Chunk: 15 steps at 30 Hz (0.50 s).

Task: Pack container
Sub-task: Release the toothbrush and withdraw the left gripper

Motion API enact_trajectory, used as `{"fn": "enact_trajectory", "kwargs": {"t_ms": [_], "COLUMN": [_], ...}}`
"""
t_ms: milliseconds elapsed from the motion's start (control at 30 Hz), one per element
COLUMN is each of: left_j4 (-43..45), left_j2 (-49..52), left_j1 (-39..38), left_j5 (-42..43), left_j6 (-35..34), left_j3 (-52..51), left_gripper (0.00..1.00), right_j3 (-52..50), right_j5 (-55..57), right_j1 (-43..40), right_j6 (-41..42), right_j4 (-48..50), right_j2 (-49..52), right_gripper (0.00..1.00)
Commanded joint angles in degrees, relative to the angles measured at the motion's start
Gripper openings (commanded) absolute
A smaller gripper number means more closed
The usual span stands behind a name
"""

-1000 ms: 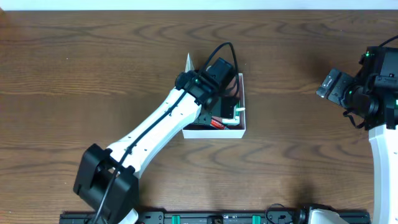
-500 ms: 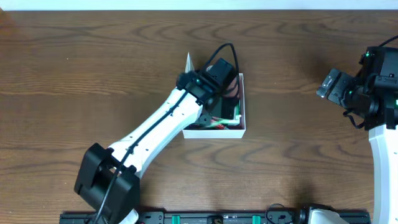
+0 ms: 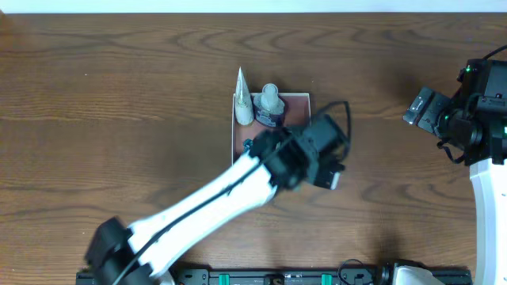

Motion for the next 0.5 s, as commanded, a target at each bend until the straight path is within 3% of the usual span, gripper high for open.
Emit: {"fn": "enact_trajectory", "kwargs": {"t_ms": [0,167,267,467], "left_j4": [3.2,10.3,10.1,6.9], "left_j2": [-5.9,-12.9,-17.6,-29.6], "left_j1": [-1.7,-0.4,2.3,10.9], "left_j5": [-7.4,-17.5,-22.0,-22.8], "left_j6": [-6.6,-29.2,-37.4,-55.4], "left_j3": [0.0,0.0,0.0,0.0], "left_gripper": [0.43,0.53,0.56,0.75], "right_j3": [0.5,0.5,0.5,0.5], "right_j5": [1.0,1.0,1.0,1.0], "right_j1": [-0.5,-0.5,-0.5,-0.5], "right_j6": [0.7,0.7,0.7,0.7], "right_j4": [-0.1,-0.1,-0.1,-0.1], "right_j2": [-0.5,-0.5,-0.5,-0.5], "right_gripper": [0.99,0.99,0.99,0.99]}}
